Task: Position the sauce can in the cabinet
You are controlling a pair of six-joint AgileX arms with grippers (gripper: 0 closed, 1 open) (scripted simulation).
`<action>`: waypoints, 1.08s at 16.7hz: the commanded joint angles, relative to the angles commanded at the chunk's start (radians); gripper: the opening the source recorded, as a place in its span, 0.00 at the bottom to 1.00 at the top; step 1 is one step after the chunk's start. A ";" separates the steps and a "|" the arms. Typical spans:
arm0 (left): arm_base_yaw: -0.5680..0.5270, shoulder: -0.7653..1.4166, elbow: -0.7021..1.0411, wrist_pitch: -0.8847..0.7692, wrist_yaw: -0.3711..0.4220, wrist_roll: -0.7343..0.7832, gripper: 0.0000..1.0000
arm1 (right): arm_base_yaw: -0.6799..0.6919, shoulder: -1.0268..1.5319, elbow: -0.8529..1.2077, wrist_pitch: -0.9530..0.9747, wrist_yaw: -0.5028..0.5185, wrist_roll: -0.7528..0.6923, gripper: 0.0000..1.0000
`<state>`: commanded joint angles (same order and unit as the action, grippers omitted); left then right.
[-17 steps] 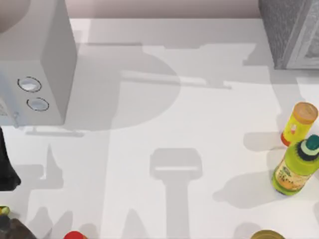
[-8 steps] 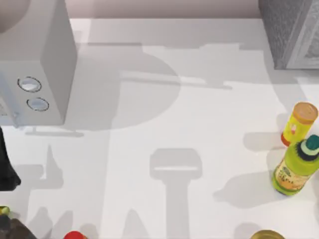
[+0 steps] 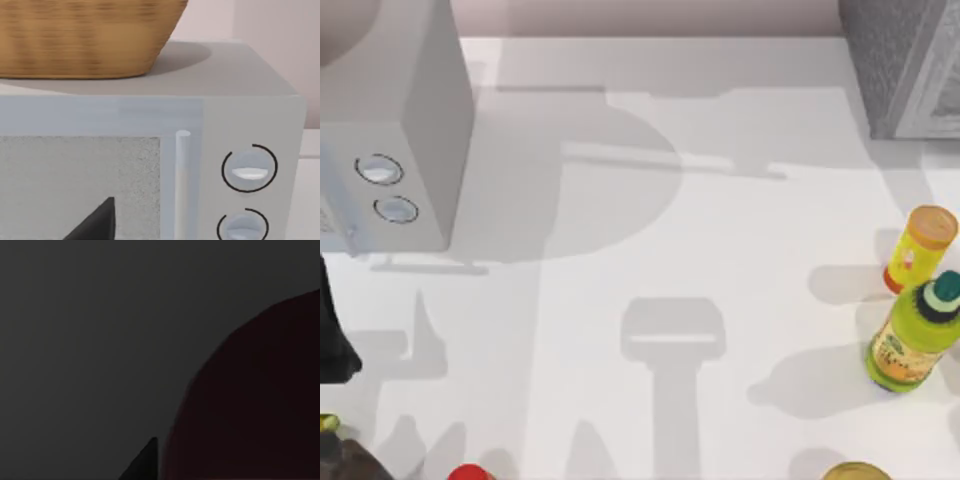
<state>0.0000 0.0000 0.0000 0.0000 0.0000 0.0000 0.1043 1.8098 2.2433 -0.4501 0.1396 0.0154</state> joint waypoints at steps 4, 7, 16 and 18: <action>0.000 0.000 0.000 0.000 0.000 0.000 1.00 | 0.000 0.059 0.053 0.009 -0.017 0.003 0.00; 0.000 0.000 0.000 0.000 0.000 0.000 1.00 | 0.000 0.059 0.053 0.009 -0.017 0.003 0.00; 0.000 0.000 0.000 0.000 0.000 0.000 1.00 | 0.000 0.059 0.053 0.009 -0.017 0.003 0.68; 0.000 0.000 0.000 0.000 0.000 0.000 1.00 | 0.000 0.059 0.053 0.009 -0.017 0.003 0.83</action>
<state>0.0000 0.0000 0.0000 0.0000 0.0000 0.0000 0.1039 1.8684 2.2958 -0.4408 0.1221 0.0180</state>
